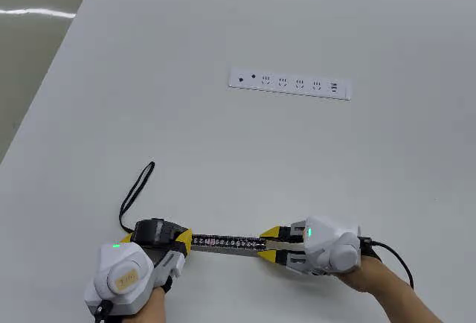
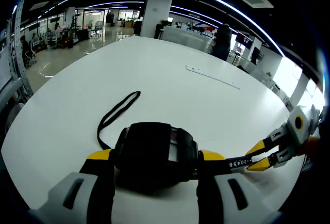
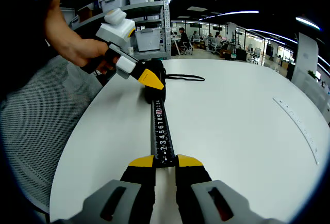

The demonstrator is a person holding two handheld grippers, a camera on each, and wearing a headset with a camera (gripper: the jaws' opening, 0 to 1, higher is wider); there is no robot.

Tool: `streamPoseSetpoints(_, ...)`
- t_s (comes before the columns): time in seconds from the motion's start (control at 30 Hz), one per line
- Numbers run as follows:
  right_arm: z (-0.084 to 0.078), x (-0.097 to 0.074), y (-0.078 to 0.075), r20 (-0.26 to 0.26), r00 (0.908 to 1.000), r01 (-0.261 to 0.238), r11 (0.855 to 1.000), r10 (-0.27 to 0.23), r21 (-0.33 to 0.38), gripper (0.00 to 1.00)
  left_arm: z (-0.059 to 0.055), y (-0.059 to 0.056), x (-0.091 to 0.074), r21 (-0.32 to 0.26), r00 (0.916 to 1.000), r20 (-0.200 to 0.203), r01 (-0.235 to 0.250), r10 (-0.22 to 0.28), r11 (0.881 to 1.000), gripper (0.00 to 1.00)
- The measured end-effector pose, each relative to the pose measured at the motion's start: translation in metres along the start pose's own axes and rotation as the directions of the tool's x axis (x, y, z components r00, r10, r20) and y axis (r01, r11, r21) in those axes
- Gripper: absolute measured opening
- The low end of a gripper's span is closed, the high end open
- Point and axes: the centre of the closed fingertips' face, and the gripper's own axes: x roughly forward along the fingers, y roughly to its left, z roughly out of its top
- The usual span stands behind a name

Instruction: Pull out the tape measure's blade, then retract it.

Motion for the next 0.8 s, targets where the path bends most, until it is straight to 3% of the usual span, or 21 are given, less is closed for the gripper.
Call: streamPoseSetpoints(0.8, 0.007, 0.011, 0.001, 0.007, 0.9999, -0.01, 1.0, 0.01, -0.006, 0.12, 0.0, -0.002, -0.001, -0.009, 1.0, -0.002, 0.009, -0.009, 1.0, 0.62)
